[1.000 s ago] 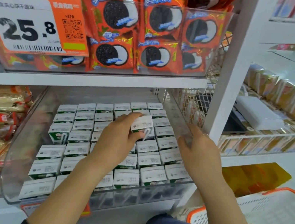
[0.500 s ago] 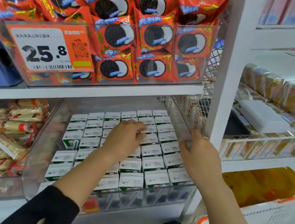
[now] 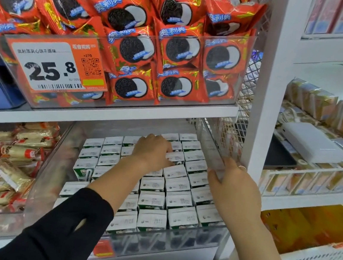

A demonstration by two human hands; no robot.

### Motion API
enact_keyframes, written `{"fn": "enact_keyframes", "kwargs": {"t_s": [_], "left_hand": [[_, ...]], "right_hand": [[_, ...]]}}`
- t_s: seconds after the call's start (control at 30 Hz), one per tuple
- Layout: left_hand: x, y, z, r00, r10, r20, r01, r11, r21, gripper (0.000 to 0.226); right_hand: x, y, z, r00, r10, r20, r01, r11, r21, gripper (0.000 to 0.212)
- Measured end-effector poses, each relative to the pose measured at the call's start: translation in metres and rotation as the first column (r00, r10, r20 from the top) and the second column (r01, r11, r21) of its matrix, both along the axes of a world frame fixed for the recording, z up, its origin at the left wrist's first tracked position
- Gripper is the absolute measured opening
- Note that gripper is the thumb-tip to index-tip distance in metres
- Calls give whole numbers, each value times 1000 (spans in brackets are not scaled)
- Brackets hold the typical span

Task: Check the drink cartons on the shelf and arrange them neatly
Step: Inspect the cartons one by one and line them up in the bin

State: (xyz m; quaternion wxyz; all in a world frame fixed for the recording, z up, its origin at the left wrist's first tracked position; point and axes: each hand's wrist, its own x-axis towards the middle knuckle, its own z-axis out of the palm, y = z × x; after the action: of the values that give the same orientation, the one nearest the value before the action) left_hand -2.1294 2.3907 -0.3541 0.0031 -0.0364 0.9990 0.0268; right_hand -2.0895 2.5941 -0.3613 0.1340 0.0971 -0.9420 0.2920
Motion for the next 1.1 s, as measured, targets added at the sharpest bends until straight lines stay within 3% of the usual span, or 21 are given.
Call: {"fn": "enact_keyframes", "kwargs": {"t_s": [0.1, 0.17, 0.23, 0.33, 0.43, 0.53, 0.63, 0.83, 1.0, 1.1], "left_hand": [[4, -4, -13, 995, 20, -95, -8, 992, 123, 48], [11, -8, -15, 978, 65, -198, 8, 939, 344, 43], [21, -9, -8, 935, 172, -308, 69, 767, 638, 27], [43, -3, 8, 866, 390, -312, 165, 367, 916, 7], [70, -1, 17, 871, 471, -137, 129, 50, 990, 21], [96, -1, 17, 910, 412, -40, 88, -97, 991, 35], [113, -3, 14, 925, 379, -33, 89, -131, 987, 45], [125, -3, 14, 932, 358, -54, 113, -144, 983, 43], [131, -3, 15, 954, 270, -130, 143, -29, 989, 32], [133, -2, 14, 957, 259, -134, 146, -28, 989, 32]], "right_hand": [[5, -5, 8, 990, -36, -139, 33, 999, -27, 37], [11, -9, 14, 969, -41, -242, 16, 994, -104, 33], [16, -13, 18, 953, -33, -301, -20, 985, -173, 27], [16, -17, 17, 968, 78, -240, -148, 945, -290, 25], [18, -24, 14, 971, 201, -129, -231, 927, -297, 36], [25, -33, 9, 956, 289, -49, -293, 933, -209, 63], [35, -47, 2, 928, 370, -46, -373, 912, -169, 76], [46, -67, -5, 931, 344, -125, -362, 916, -173, 60], [47, -63, -3, 936, 332, -115, -351, 903, -247, 52], [50, -61, -3, 933, 343, -110, -360, 902, -238, 52]]}}
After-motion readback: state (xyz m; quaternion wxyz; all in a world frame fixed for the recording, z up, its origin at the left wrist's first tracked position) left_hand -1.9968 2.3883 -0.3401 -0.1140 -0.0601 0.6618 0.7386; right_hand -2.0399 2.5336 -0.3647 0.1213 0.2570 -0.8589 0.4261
